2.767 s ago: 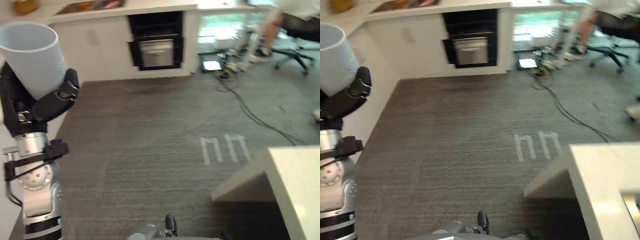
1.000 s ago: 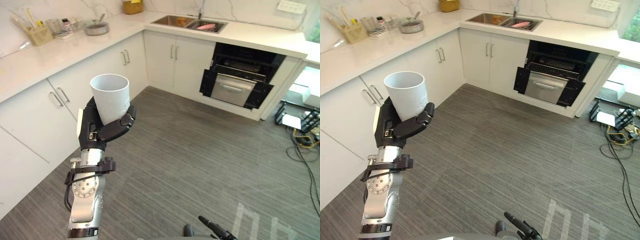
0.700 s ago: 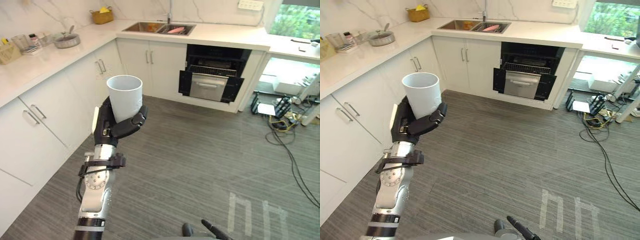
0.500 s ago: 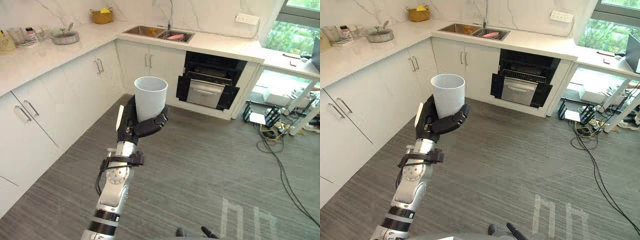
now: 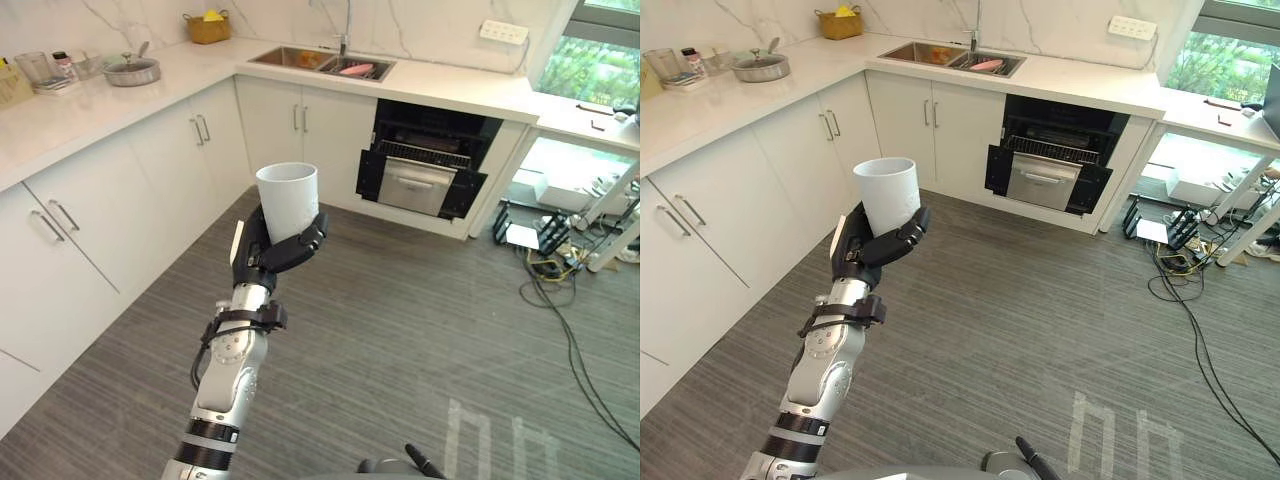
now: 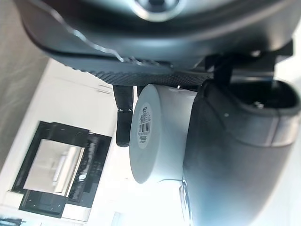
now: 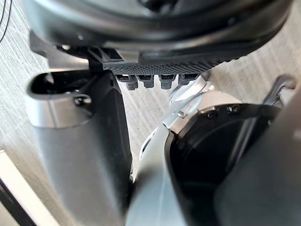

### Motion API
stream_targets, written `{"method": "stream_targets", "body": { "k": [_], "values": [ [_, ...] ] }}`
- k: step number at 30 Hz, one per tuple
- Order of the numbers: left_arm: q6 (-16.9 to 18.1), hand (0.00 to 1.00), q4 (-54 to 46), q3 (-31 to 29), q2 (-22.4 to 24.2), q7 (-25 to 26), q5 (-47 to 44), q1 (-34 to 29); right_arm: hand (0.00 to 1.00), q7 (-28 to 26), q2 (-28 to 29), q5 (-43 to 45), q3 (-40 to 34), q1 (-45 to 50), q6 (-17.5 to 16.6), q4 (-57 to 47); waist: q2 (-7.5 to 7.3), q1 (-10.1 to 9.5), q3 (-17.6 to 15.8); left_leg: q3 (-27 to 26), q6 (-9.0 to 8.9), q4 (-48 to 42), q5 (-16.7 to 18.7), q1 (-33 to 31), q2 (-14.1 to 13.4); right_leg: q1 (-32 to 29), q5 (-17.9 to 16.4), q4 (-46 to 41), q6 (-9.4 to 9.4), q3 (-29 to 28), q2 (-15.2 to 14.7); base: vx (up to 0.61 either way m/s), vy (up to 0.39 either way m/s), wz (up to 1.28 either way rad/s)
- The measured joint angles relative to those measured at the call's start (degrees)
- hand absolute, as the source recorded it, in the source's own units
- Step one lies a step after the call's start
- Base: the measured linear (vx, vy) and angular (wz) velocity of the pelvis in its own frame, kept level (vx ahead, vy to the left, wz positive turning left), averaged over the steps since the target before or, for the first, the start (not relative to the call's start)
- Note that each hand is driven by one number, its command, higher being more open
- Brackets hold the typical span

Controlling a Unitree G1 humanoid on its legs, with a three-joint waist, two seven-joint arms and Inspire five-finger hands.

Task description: Walk over to the sink, pick up the cup, carry it to the dishwasher, place the cup inside the dishwasher, then close the dishwasher door

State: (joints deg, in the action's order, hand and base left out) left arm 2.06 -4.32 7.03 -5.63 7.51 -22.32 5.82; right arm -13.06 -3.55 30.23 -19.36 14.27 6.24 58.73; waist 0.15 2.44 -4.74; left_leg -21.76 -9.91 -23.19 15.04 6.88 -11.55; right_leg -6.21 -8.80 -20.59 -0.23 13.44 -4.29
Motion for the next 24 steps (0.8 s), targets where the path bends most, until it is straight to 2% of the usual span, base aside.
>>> {"method": "stream_targets", "body": {
  "k": [1,2,3,4,5,6,7,8,9,11,12,13,14,15,16,17,18,19,20,21,22,23,24],
  "values": [
    [-2.3,0.00,-0.1,-0.2,0.7,0.4,-2.2,-0.2,1.00,-0.8,-0.8,0.0,0.1,-0.2,-0.9,0.4,0.97,0.19,-0.6,1.1,-0.33,-16.5,-2.0,-6.5,-4.6,2.6,-0.1,0.8,-0.11,2.2,0.9,0.25,-0.213,-0.03],
    [-3.7,0.00,-0.2,-0.7,1.8,0.8,-3.5,-0.4,1.00,-1.2,-1.6,0.0,0.0,-0.3,-1.9,0.3,2.21,-0.12,-1.6,2.9,-0.56,-26.4,-6.7,-10.1,-7.7,5.3,-0.9,1.6,-0.80,2.1,1.8,0.27,-0.152,-0.08],
    [-4.5,0.00,-0.2,-0.8,2.3,1.2,-4.0,-1.0,1.00,-1.1,-1.9,-0.1,0.1,-0.8,-2.6,0.4,2.54,-0.44,-2.6,4.6,-0.02,-32.0,-7.7,-12.5,-8.6,7.6,-2.7,2.3,-1.52,1.5,1.7,0.25,-0.042,-0.20],
    [-5.0,0.00,-0.2,-0.4,2.5,1.2,-4.5,-1.5,1.00,-1.1,-2.5,-0.2,0.1,-1.6,-3.2,0.4,2.28,-0.42,-3.4,4.5,1.45,-32.8,-4.8,-14.0,-7.8,9.2,-3.4,2.4,-1.31,1.1,0.7,0.32,-0.037,-0.20],
    [-5.9,0.00,-0.2,0.0,2.5,1.0,-4.8,-1.9,1.00,-0.9,-3.1,-0.6,0.2,-2.9,-3.5,0.3,2.12,-0.26,-3.9,3.2,2.07,-30.4,-2.4,-15.7,-6.2,11.1,-3.7,3.3,-0.90,0.4,-0.6,0.38,-0.059,-0.17],
    [-6.6,0.00,-0.5,0.2,2.5,0.9,-4.8,-2.2,1.00,-0.2,-3.2,-1.2,0.6,-4.3,-3.7,0.3,1.79,-0.26,-4.2,2.4,2.30,-24.9,-1.5,-17.2,-4.5,13.1,-3.2,4.3,0.04,-0.4,-1.3,0.38,-0.054,-0.16],
    [-6.6,0.00,-0.7,0.2,2.6,0.9,-4.8,-2.5,1.00,0.1,-3.3,-1.2,1.2,-4.9,-3.7,0.3,1.66,-0.34,-4.3,2.2,2.26,-21.0,-1.6,-17.6,-3.6,13.8,-3.0,4.4,0.36,-0.4,-1.8,0.37,-0.026,-0.15],
    [-7.1,0.00,-1.7,0.2,2.5,1.0,-4.8,-3.2,1.00,0.9,-3.4,-1.2,2.7,-5.8,-3.7,0.4,1.65,-0.39,-4.3,2.2,1.87,-11.9,-2.5,-18.2,-1.9,15.4,-2.9,4.5,0.47,-0.4,-2.1,0.25,0.011,-0.13],
    [-7.3,0.00,-2.6,0.2,2.5,1.0,-4.8,-3.8,1.00,1.3,-3.5,-1.3,3.0,-6.2,-3.6,0.4,1.76,-0.47,-4.5,2.3,1.85,-7.3,-3.6,-18.4,-1.1,16.3,-2.9,5.0,0.47,-0.6,-2.1,0.33,0.050,-0.20],
    [-7.6,0.00,-5.2,0.2,2.7,0.7,-4.8,-5.1,1.00,2.7,-3.8,-1.2,4.0,-7.2,-3.5,0.5,2.19,-1.55,-5.1,2.5,1.99,10.0,-12.7,-18.3,2.0,19.6,-3.3,6.5,1.07,-1.2,-2.4,0.33,0.113,-0.24],
    [-7.6,0.00,-5.5,0.2,2.8,0.7,-4.8,-5.1,1.00,3.0,-3.8,-1.1,4.0,-7.1,-3.4,0.5,2.33,-1.72,-5.1,2.6,2.09,13.4,-14.6,-18.1,2.6,20.5,-4.0,6.7,1.96,-1.2,-2.4,0.31,0.176,-0.15],
    [-7.6,0.00,-6.3,0.1,3.0,0.7,-4.7,-5.2,1.00,3.3,-4.0,-1.1,3.9,-6.8,-3.3,0.9,3.07,-1.78,-5.2,2.4,1.95,16.9,-15.4,-17.9,2.6,22.0,-6.3,6.7,3.80,-1.4,-1.7,0.30,0.227,-0.16],
    [-7.5,0.00,-6.6,-0.7,2.9,0.2,-4.7,-5.2,1.00,3.8,-3.5,-1.1,3.9,-7.2,-3.0,2.4,2.78,-1.86,-5.8,2.2,5.88,15.0,-19.7,-17.3,2.7,24.2,-9.6,6.2,5.25,-2.1,-2.1,0.30,0.230,-0.17],
    [-7.6,0.00,-6.6,-1.2,2.5,0.1,-4.7,-5.4,1.00,4.0,-3.0,-1.1,3.9,-7.2,-2.7,2.9,1.73,-1.87,-6.1,1.7,6.21,13.3,-19.9,-17.4,3.2,24.7,-10.6,6.1,5.08,-2.4,-3.2,0.29,0.228,-0.17],
    [-7.6,0.00,-6.7,-2.1,2.4,-0.3,-4.6,-5.5,1.00,4.3,-2.6,-1.1,3.8,-7.0,-2.5,3.1,0.32,-2.26,-6.0,1.2,7.59,9.7,-19.6,-19.0,4.3,24.9,-13.6,6.1,4.17,-3.0,-5.3,0.28,0.240,-0.07],
    [-7.6,0.00,-6.8,-2.7,2.3,-0.6,-4.4,-5.5,1.00,4.6,-2.6,-1.1,3.4,-6.9,-2.4,3.6,-0.07,-2.50,-6.0,0.9,9.17,5.8,-18.6,-20.9,4.8,25.0,-15.0,6.4,4.42,-3.2,-6.8,0.29,0.262,-0.05],
    [-7.6,0.00,-6.8,-2.7,2.3,-0.8,-3.7,-5.8,1.00,5.1,-2.6,-1.1,2.4,-6.6,-2.2,4.3,-0.48,-2.75,-5.9,0.7,10.76,2.8,-17.5,-22.1,5.5,25.5,-15.8,7.0,3.75,-3.1,-8.0,0.34,0.297,-0.02],
    [-7.7,0.00,-6.8,-2.4,1.8,-1.5,-3.0,-6.0,1.00,5.8,-2.5,-1.1,1.8,-5.9,-1.8,5.0,-1.29,-3.21,-5.4,0.1,12.73,1.1,-16.0,-22.2,7.4,26.9,-16.2,8.2,2.58,-2.4,-9.8,0.53,0.291,0.27],
    [-8.2,0.00,-6.8,-2.4,2.1,-2.9,-1.9,-6.1,1.00,6.7,-2.5,-1.1,1.2,-4.4,-1.5,5.1,-1.69,-2.50,-4.5,0.5,15.19,-0.3,-13.2,-22.1,10.2,26.6,-12.0,3.9,3.98,-1.5,-12.1,0.46,0.233,0.42],
    [-8.5,0.00,-6.9,-2.2,2.3,-3.3,-1.3,-6.1,1.00,6.9,-2.4,-1.1,0.5,-3.8,-1.7,4.9,-1.69,-2.27,-4.4,0.8,15.59,-0.9,-12.3,-21.8,11.0,25.2,-10.7,-0.7,5.78,-1.5,-13.1,0.52,0.216,0.52],
    [-8.6,0.00,-7.1,-1.9,2.5,-4.0,-0.4,-6.1,1.00,7.0,-2.3,-1.0,-0.8,-3.2,-2.4,4.1,-1.88,-2.37,-4.3,1.0,16.43,-1.3,-10.8,-20.7,12.2,23.3,-8.8,-7.1,6.22,-1.3,-14.8,0.49,0.241,0.34],
    [-8.7,0.00,-7.3,-1.5,2.1,-5.4,1.7,-6.0,1.00,7.3,-2.4,-0.8,-2.4,-2.9,-2.4,3.3,-2.60,-2.39,-3.9,1.3,16.72,-0.7,-8.4,-18.1,14.1,18.8,-2.0,-18.8,5.96,-1.3,-18.0,0.58,0.282,0.24],
    [-8.8,0.00,-7.5,-1.1,1.8,-5.7,2.6,-6.0,1.00,7.4,-2.2,-0.5,-2.9,-2.9,-2.5,3.1,-2.77,-2.34,-3.6,1.6,16.74,0.5,-7.8,-16.7,14.9,17.0,1.8,-23.3,5.51,-1.6,-19.3,0.46,0.215,0.20]
  ]
}}
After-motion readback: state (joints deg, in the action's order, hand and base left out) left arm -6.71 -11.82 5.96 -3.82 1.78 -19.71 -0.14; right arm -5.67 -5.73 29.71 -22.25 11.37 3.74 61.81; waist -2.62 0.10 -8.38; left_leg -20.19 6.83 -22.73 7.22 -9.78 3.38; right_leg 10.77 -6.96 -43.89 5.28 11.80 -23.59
